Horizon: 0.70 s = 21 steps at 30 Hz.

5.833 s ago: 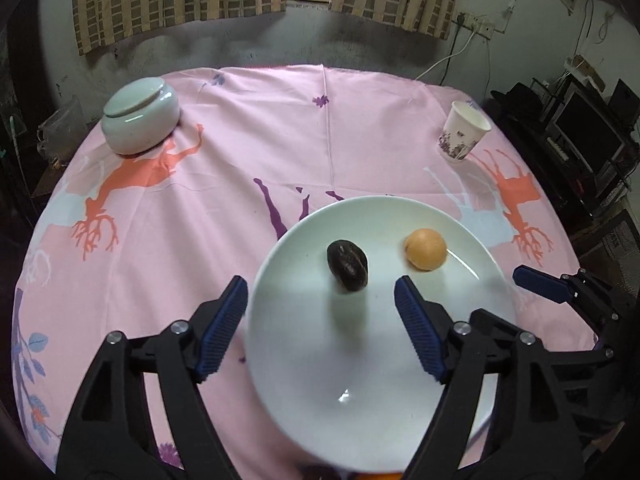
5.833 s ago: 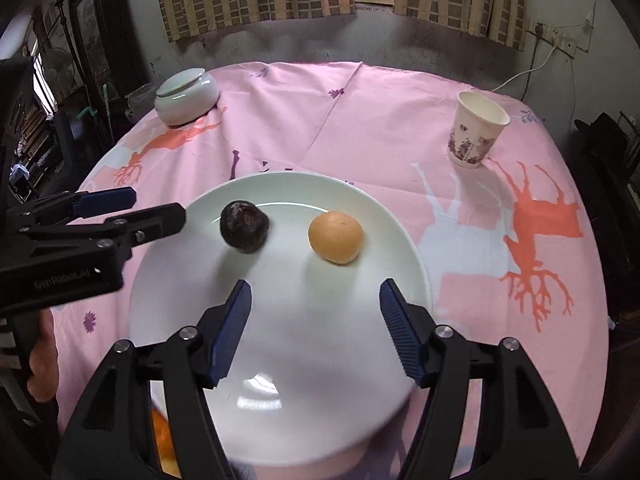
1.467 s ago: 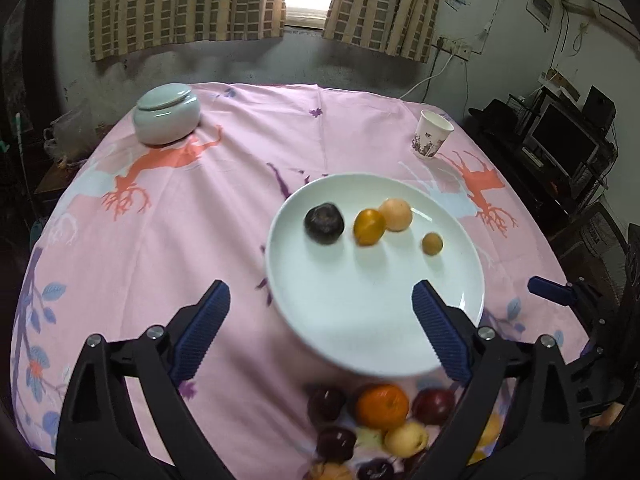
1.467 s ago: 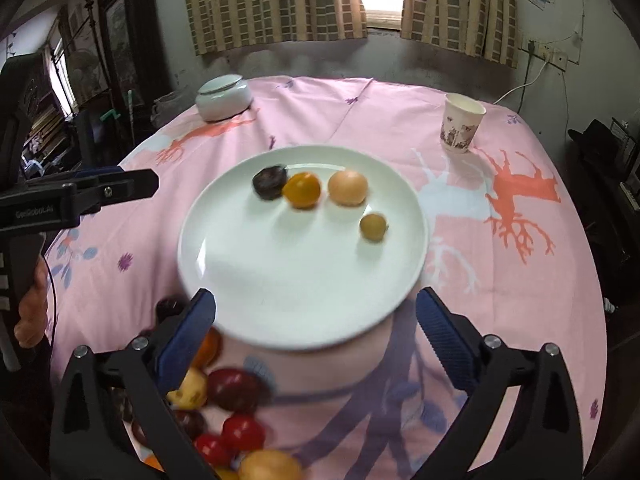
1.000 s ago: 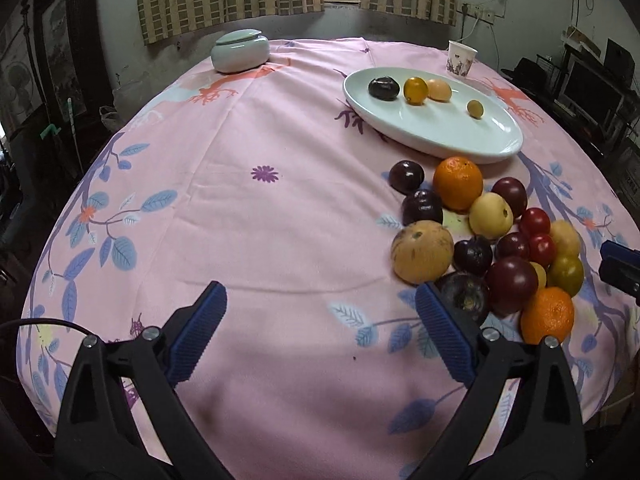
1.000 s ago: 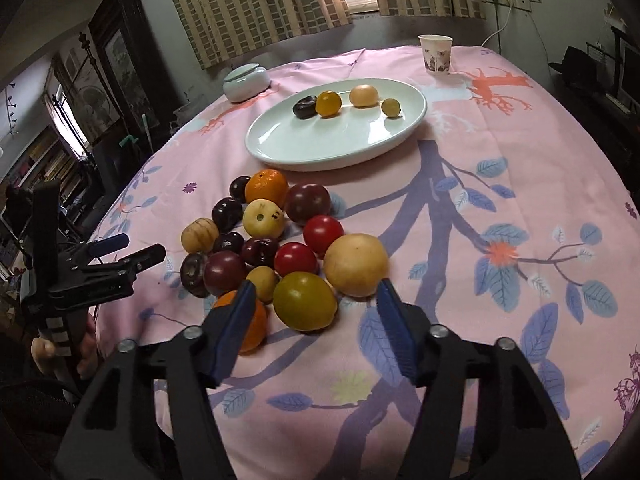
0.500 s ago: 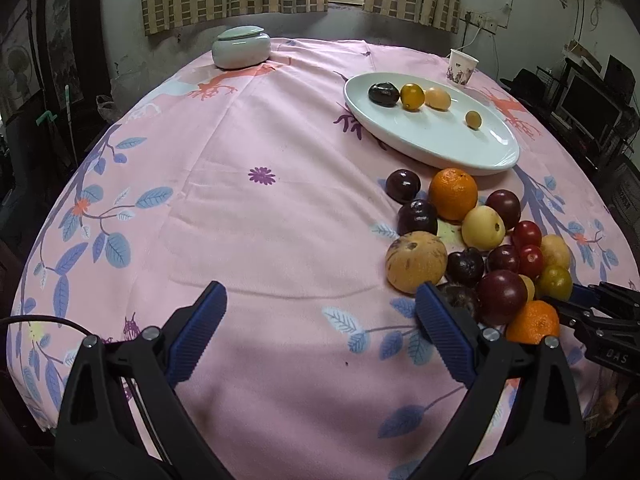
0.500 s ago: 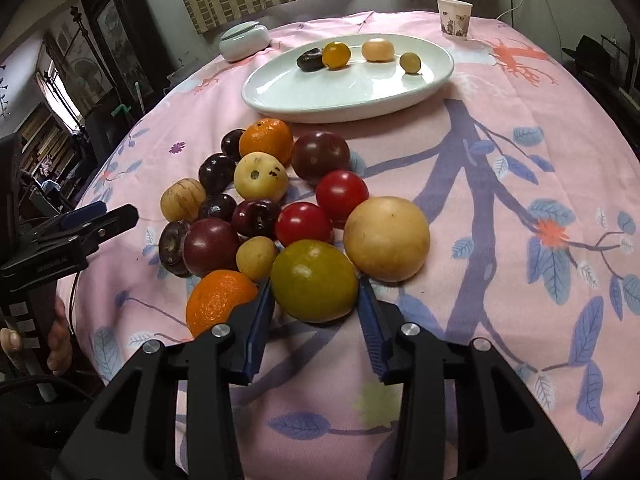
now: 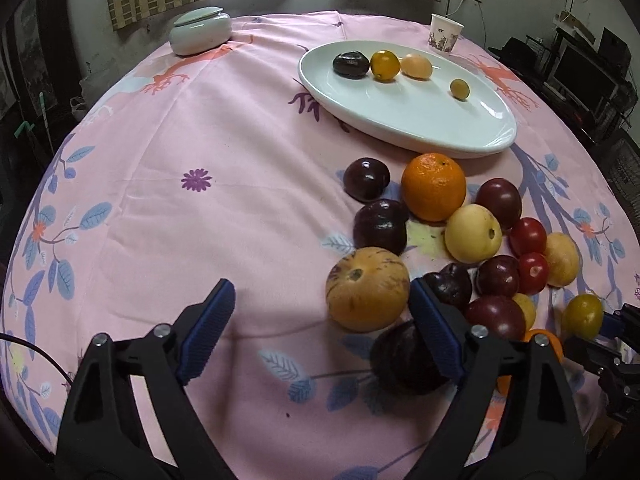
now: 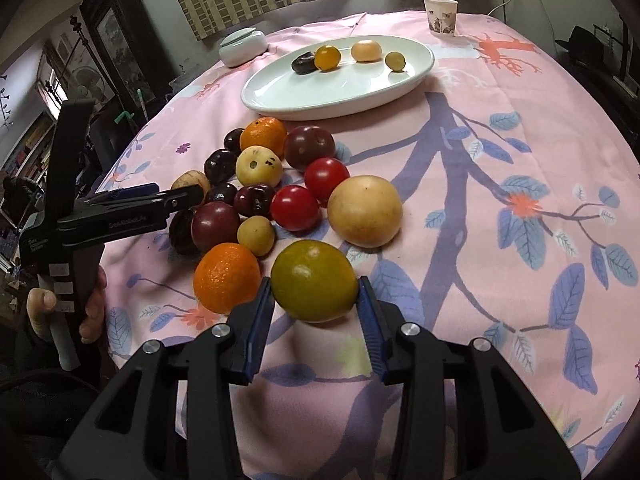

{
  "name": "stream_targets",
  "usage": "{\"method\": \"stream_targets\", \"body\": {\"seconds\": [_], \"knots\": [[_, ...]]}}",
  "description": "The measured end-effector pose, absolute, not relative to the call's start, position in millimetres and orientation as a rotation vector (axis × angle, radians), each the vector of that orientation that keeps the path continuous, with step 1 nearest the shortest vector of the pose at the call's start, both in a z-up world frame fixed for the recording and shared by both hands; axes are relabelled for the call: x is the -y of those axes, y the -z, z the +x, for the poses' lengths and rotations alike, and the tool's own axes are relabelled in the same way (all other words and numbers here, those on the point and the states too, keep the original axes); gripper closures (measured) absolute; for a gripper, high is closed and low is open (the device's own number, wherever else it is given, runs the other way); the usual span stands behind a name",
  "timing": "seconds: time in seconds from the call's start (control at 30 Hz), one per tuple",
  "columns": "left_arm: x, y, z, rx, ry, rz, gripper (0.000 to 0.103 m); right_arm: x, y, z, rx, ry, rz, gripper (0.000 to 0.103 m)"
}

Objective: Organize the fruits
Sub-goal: 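Move both open tools back over the fruit pile, then grasp a brown round fruit with the left tool while the right tool grasps a green-yellow citrus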

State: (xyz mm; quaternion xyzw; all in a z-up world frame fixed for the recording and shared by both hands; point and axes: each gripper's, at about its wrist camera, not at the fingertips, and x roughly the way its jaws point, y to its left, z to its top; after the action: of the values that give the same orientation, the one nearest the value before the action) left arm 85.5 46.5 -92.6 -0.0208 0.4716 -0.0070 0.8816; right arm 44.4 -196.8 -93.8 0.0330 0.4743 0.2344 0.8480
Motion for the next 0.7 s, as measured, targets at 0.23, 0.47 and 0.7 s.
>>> {"method": "stream_targets", "body": {"seconds": [0.23, 0.47, 0.7], "knots": [[-41.3, 99.6, 93.2, -0.981, 0.010, -0.058, 0.037, 196.7, 98.0, 46.1, -1.019, -0.507, 0.092, 0.061], [-35.8, 88.5, 71.6, -0.975, 0.079, -0.092, 0.063, 194.4, 93.5, 46.9, -1.005, -0.500, 0.094, 0.061], [-39.4, 68.6, 45.2, -0.937, 0.107, -0.108, 0.063, 191.3, 87.9, 45.7, -0.994, -0.506, 0.094, 0.061]]}}
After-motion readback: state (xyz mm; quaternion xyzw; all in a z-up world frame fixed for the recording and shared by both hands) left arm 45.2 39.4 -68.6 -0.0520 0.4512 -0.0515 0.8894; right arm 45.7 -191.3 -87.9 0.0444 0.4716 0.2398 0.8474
